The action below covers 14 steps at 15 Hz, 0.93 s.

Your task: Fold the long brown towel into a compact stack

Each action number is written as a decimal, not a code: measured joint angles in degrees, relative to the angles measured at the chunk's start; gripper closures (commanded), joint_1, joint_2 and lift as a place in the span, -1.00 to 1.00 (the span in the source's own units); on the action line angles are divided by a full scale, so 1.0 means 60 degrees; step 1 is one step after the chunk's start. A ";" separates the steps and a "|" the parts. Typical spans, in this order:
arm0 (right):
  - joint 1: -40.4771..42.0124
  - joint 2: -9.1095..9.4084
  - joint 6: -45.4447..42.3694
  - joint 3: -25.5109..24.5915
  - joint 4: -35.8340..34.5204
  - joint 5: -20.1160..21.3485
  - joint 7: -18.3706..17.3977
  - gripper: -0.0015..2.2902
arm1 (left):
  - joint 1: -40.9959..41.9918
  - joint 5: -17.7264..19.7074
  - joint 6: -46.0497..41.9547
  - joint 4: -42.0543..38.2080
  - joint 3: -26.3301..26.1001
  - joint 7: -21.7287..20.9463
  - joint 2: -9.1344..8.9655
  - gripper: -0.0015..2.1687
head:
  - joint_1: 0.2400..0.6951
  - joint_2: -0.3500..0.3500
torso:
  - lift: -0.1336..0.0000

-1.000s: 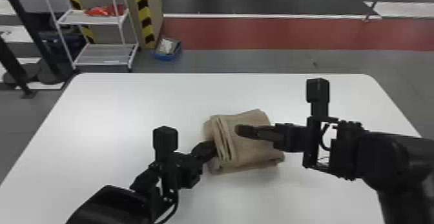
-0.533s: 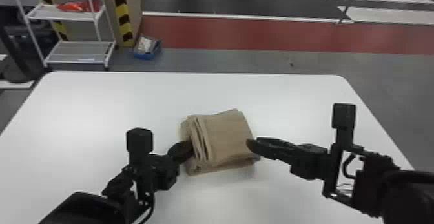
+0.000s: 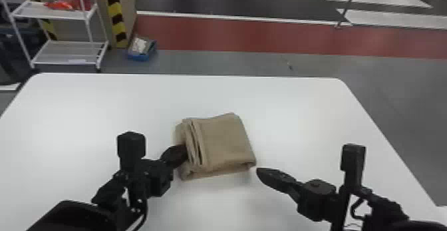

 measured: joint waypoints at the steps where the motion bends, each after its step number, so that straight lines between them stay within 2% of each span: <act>1: -0.0019 0.0020 -0.0089 0.0028 0.0126 0.0050 -0.0019 0.96 | -0.0006 -0.0004 0.0001 -0.0001 -0.0001 0.0022 -0.0004 0.31 | 1.00 -0.40 | -0.87; 7: -0.1093 0.0084 0.0576 0.0456 0.0949 0.0480 -0.0236 0.96 | -0.0006 0.0008 0.0034 -0.0015 -0.0023 -0.0017 -0.0009 0.31 | 1.00 -0.37 | -0.87; 10: -0.1936 0.0091 0.0927 0.0821 0.1841 0.0955 -0.0251 0.96 | 0.0043 0.0057 0.0160 -0.0078 0.0026 -0.0082 0.0031 0.31 | 1.00 -0.34 | -0.87; 14: -0.2644 0.0111 0.0890 0.0930 0.2514 0.1172 -0.0679 0.96 | 0.0686 0.0138 0.0340 -0.0897 0.0481 -0.0319 0.0126 0.31 | 1.00 -0.31 | -0.87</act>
